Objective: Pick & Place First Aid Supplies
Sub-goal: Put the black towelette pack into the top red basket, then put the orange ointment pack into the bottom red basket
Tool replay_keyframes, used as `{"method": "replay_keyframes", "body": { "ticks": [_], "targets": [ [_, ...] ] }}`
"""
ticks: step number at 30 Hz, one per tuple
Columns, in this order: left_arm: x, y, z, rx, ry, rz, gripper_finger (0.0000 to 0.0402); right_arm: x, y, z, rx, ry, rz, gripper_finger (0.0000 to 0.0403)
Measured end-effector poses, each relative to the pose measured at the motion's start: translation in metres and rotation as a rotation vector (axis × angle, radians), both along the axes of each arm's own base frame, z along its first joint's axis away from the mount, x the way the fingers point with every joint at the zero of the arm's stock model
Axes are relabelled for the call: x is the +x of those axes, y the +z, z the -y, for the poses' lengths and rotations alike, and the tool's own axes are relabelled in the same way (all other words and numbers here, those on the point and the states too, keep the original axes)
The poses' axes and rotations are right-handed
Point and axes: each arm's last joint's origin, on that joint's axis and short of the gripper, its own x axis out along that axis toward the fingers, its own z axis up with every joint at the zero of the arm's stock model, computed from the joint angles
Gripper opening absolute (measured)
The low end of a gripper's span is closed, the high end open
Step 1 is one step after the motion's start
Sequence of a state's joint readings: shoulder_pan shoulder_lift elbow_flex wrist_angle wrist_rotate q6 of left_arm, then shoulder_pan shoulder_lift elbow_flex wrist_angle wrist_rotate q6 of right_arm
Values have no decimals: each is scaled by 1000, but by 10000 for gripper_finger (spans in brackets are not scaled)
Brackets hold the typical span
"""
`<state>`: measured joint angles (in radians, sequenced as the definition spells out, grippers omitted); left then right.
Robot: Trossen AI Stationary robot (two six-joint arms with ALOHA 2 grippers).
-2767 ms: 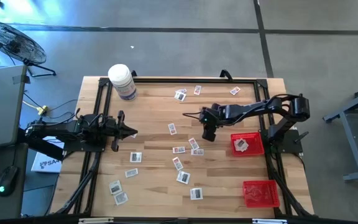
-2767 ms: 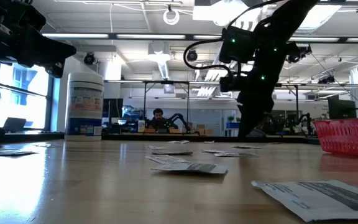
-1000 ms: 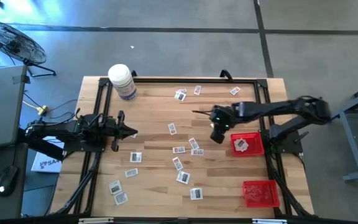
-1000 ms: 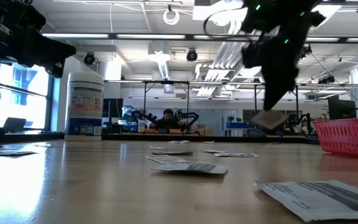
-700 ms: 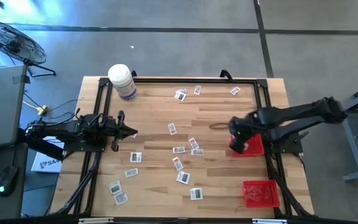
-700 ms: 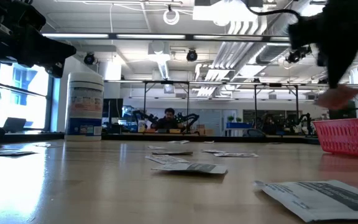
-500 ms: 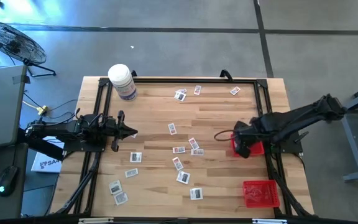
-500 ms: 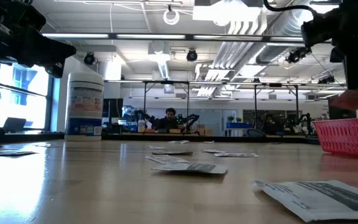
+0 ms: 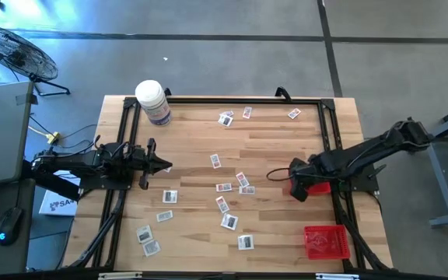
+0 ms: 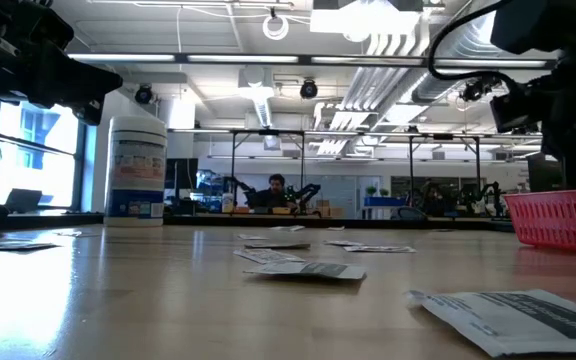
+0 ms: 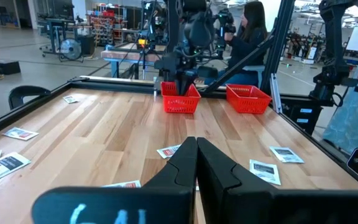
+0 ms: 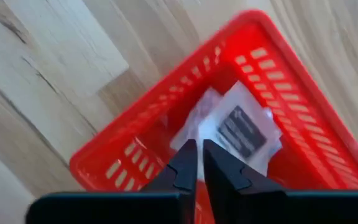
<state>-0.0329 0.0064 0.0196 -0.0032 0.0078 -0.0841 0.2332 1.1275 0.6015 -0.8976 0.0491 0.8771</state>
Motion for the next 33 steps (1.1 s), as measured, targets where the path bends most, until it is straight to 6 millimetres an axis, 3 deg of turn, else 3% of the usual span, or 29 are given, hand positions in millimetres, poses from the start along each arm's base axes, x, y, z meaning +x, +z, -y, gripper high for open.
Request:
{"method": "replay_keyframes", "body": {
  "ticks": [4,9,14,18,22,26,33],
  "targets": [
    [0,0,0,0,0,0,0,2,13,3,27,-33,-27,61],
    [0,0,0,0,0,0,0,19,53,6,3,-23,87,96],
    [0,0,0,0,0,0,0,37,97,32,-253,-148,276,102],
    [0,0,0,0,0,0,0,45,110,63,-455,-350,396,104],
    [0,0,0,0,0,0,0,54,99,94,-587,-436,516,104],
    [0,0,0,0,0,0,0,57,69,125,-577,-569,611,103],
    [0,0,0,0,0,0,0,58,7,158,-524,-748,448,66]
  ]
}}
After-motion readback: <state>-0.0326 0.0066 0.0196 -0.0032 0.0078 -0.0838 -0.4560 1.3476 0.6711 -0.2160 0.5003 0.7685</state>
